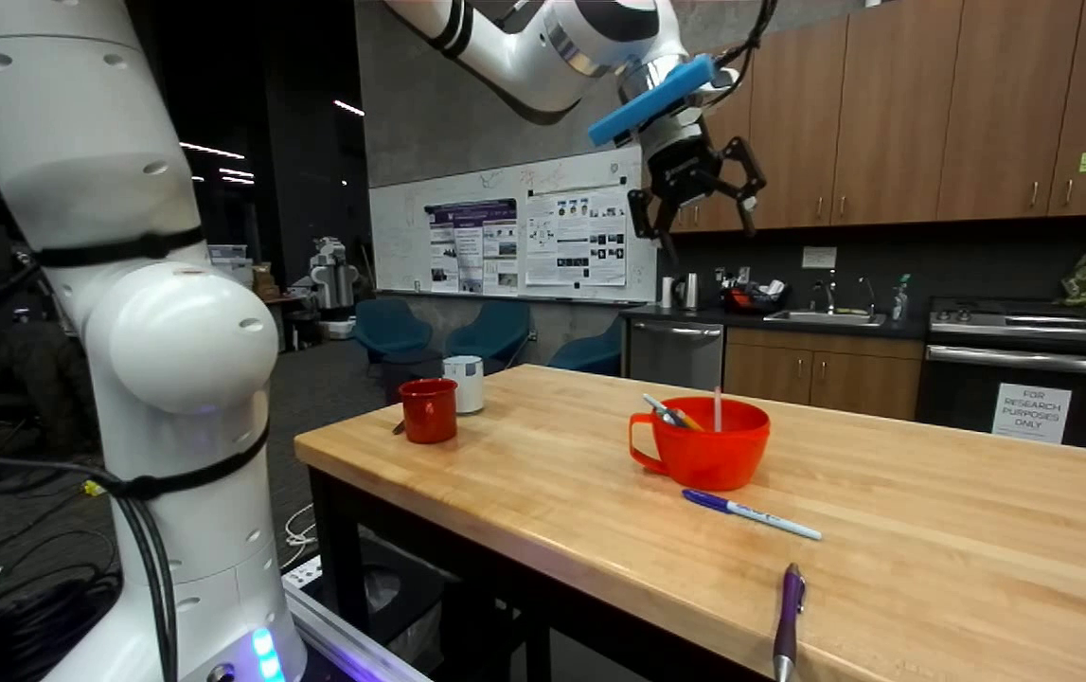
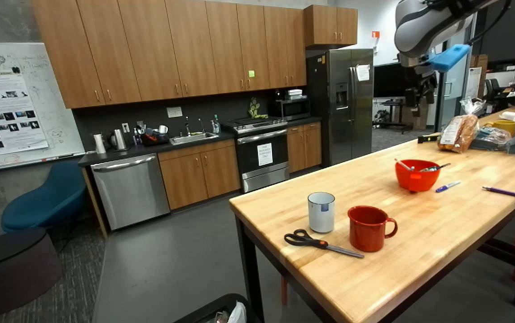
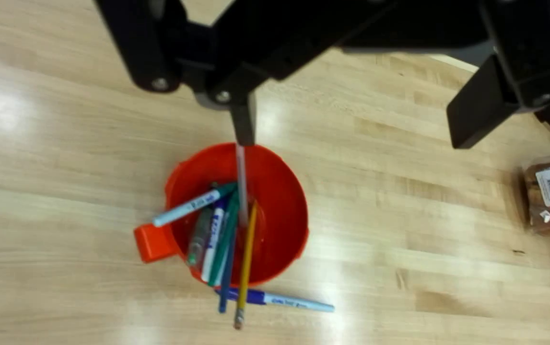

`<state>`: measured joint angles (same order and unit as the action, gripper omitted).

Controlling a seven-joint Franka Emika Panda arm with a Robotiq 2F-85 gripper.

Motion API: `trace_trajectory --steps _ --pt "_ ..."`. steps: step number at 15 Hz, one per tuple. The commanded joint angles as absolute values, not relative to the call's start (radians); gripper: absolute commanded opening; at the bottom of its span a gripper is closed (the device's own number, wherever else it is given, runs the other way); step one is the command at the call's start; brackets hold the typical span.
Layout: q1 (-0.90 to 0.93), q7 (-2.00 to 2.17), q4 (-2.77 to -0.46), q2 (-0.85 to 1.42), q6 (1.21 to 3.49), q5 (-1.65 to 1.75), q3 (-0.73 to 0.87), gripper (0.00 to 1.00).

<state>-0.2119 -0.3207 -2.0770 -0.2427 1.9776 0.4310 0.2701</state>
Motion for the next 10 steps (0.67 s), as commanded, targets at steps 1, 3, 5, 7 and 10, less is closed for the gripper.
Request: trace_trajectory --steps 1,3,5,7,10 --pt "-0.263 -0.493 -2.043 -0.225 1.986 0.399 0.358 1.00" --pt "-0.288 -0.580 -2.029 -0.212 1.980 0.376 0.411 1.00" --pt "-0.303 -0.684 -2.024 -0.210 1.964 0.326 0.458 1.00" --pt "-0.320 -0.779 -2.031 -0.219 1.954 0.275 0.495 1.00" --pt "-0.355 -0.835 -2.060 -0.233 1.986 0.263 0.526 1.00"
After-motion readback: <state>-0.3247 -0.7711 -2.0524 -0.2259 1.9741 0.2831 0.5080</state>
